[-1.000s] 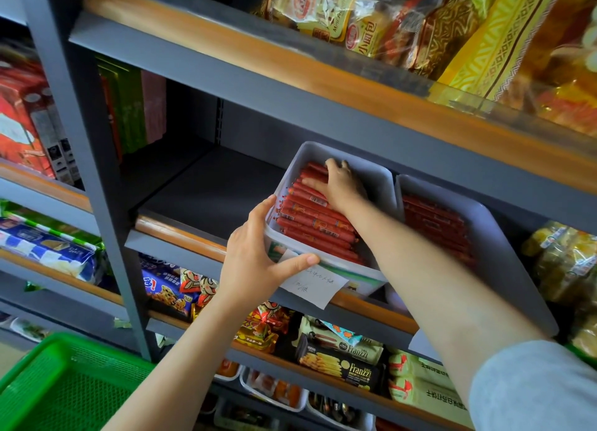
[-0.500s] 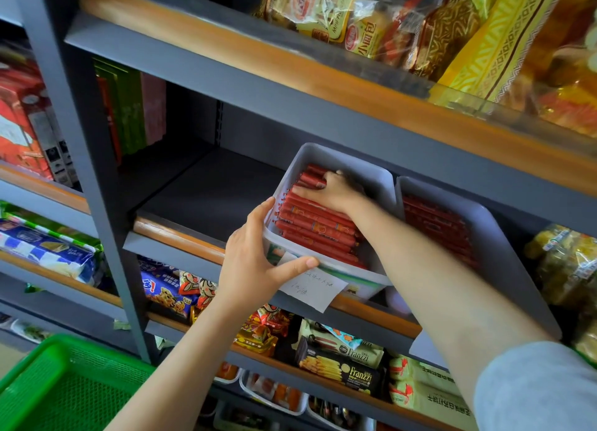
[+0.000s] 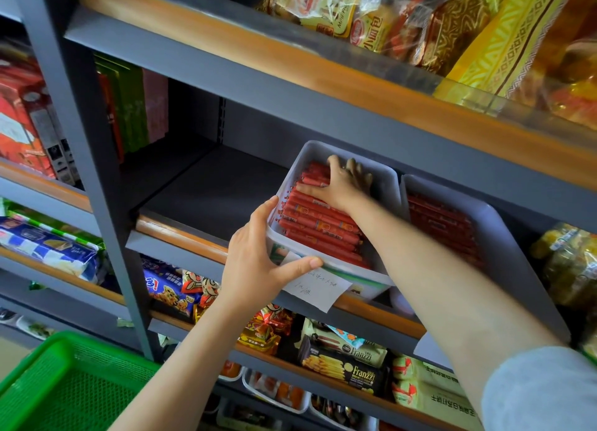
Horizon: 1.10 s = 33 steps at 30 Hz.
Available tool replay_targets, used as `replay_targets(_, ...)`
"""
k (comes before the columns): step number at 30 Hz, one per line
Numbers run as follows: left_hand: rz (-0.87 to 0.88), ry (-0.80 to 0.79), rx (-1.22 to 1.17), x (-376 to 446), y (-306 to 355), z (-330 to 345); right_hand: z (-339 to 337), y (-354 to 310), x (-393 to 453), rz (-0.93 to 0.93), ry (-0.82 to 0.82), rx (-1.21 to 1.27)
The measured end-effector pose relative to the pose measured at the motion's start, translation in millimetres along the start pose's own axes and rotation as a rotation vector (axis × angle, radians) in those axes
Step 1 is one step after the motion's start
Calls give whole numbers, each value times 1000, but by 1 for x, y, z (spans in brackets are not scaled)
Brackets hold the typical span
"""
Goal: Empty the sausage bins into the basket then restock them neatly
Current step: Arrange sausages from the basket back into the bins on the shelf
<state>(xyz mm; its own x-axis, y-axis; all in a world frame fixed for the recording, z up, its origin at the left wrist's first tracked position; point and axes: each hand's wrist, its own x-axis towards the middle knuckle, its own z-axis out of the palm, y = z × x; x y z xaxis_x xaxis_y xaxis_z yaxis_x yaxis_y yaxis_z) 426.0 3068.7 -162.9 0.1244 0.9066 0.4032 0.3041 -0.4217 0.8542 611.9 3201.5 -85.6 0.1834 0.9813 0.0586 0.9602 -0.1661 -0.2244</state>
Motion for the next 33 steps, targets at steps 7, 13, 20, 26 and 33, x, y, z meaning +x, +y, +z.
replay_targets(7, -17, -2, -30, -2, 3, -2, -18, 7, -10, 146, -141, -78)
replay_targets(13, -20, -4, -39, -2, 2, -2, -9, 10, -15, 289, -124, 46)
replay_targets(20, -19, 2, -48, -2, 1, -1, -12, 26, -10, 313, -74, 311)
replay_targets(26, -20, 1, -42, -2, 0, 0, -11, 26, -9, 356, -18, 362)
replay_targets(33, -21, 5, -24, 0, -1, 1, -9, 23, -6, 396, 51, 284)
